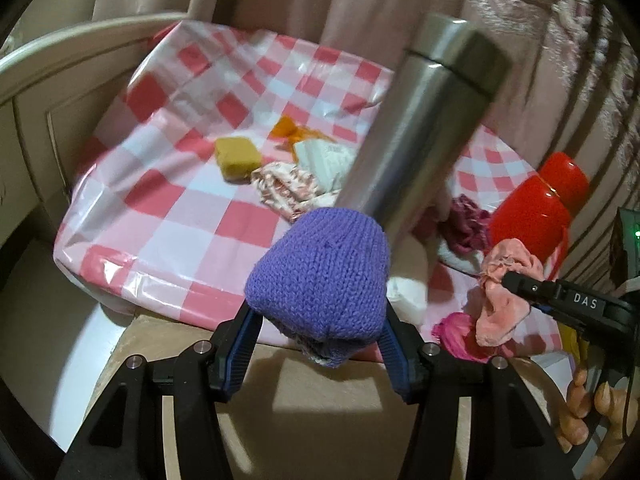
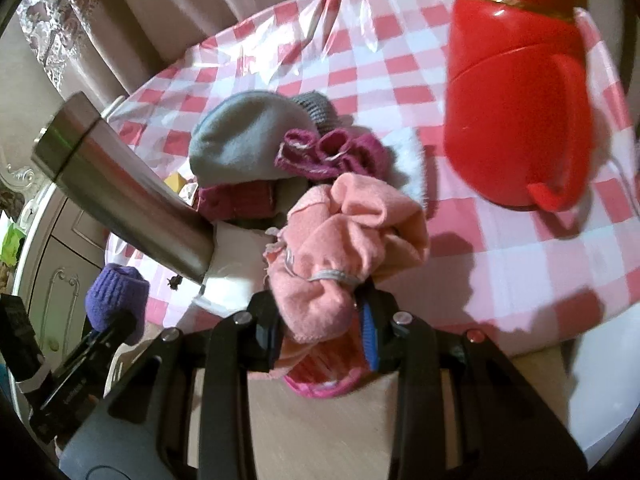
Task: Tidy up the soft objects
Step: 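Carry both items to the white box and open both tools to drop them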
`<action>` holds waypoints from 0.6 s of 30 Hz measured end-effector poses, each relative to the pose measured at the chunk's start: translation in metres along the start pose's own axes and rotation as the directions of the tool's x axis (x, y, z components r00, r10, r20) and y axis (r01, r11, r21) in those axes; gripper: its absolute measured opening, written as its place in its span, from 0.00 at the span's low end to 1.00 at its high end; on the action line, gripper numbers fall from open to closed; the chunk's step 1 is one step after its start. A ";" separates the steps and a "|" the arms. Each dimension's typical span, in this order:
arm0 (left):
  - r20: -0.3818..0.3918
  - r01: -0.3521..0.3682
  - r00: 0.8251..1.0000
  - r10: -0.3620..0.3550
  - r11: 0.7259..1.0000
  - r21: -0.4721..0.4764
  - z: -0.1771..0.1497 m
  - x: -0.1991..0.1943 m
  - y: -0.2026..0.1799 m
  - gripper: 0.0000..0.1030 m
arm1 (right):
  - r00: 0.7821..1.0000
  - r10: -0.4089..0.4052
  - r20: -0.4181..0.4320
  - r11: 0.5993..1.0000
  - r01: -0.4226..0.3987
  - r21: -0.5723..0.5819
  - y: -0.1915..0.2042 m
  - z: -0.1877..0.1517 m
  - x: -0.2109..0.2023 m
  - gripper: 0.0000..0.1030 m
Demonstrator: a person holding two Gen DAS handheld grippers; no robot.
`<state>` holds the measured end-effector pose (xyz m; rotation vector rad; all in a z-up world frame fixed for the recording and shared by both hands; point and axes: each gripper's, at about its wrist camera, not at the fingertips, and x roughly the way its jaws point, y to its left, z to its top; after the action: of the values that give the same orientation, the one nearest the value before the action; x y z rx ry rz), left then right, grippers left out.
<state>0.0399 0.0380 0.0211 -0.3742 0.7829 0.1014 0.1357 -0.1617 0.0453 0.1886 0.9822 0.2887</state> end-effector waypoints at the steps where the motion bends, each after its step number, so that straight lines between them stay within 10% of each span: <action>1: -0.001 0.005 1.000 -0.005 1.000 0.010 -0.001 -0.002 -0.004 0.55 | 1.000 -0.010 0.012 1.000 0.010 0.002 -0.003 -0.002 -0.008 0.34; 18: -0.118 0.313 0.949 -0.292 0.921 0.234 -0.038 -0.021 -0.156 0.55 | 0.966 -0.230 0.115 0.967 0.214 0.136 -0.121 -0.053 -0.124 0.34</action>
<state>0.0353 -0.1201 0.0571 -0.2561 0.7986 -0.3038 0.0452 -0.3152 0.0802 0.2041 0.8824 0.0098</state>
